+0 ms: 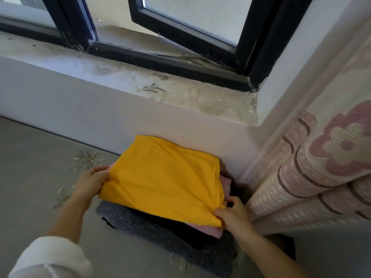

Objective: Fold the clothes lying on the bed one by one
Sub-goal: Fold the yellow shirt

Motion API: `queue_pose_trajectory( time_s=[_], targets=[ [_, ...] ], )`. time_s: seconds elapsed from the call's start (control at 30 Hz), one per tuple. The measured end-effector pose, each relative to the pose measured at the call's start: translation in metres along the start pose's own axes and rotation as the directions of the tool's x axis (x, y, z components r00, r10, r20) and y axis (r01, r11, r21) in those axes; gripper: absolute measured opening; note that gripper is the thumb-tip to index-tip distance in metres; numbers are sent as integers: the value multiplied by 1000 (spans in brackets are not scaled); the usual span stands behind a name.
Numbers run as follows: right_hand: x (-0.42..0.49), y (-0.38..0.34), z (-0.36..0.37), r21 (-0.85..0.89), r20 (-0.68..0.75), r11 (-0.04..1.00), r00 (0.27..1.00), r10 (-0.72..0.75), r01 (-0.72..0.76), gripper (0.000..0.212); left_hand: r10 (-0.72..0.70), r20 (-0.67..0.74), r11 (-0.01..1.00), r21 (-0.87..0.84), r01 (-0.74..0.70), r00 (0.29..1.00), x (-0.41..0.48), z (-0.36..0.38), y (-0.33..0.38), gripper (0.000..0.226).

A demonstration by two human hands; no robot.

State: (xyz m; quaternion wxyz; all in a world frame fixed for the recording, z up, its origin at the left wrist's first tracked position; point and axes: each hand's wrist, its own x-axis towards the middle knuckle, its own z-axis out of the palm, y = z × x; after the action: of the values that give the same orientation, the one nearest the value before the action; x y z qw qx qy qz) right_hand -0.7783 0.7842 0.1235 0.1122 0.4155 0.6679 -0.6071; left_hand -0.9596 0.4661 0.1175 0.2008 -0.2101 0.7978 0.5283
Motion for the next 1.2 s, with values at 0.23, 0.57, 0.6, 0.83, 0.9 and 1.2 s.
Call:
queue_pose_trajectory(
  time_s=[0.23, 0.57, 0.6, 0.83, 0.9, 1.2],
  targets=[
    [4, -16, -1, -289, -34, 937, 976, -217, 198, 35, 122, -82, 979, 174, -106, 989, 7, 24, 11, 33],
    [89, -54, 26, -377, -148, 914, 964, -220, 151, 53, 264, -26, 867, 445, -225, 964, 50, 74, 62, 48],
    [92, -53, 27, -394, -158, 901, 952, -262, 183, 41, 294, -22, 847, 470, -249, 956, 52, 79, 65, 38],
    [89, -47, 22, -430, -287, 873, 883, -372, 228, 27, 449, -182, 783, 551, -288, 875, 64, 100, 67, 30],
    [83, -47, 24, -567, -306, 783, 817, -489, 256, 28, 564, -229, 705, 635, -317, 794, 62, 104, 56, 30],
    [75, -47, 58, -855, 321, 331, 908, -271, 401, 76, 484, 259, 385, 794, -470, 836, 54, 116, 7, 77]
  ],
)
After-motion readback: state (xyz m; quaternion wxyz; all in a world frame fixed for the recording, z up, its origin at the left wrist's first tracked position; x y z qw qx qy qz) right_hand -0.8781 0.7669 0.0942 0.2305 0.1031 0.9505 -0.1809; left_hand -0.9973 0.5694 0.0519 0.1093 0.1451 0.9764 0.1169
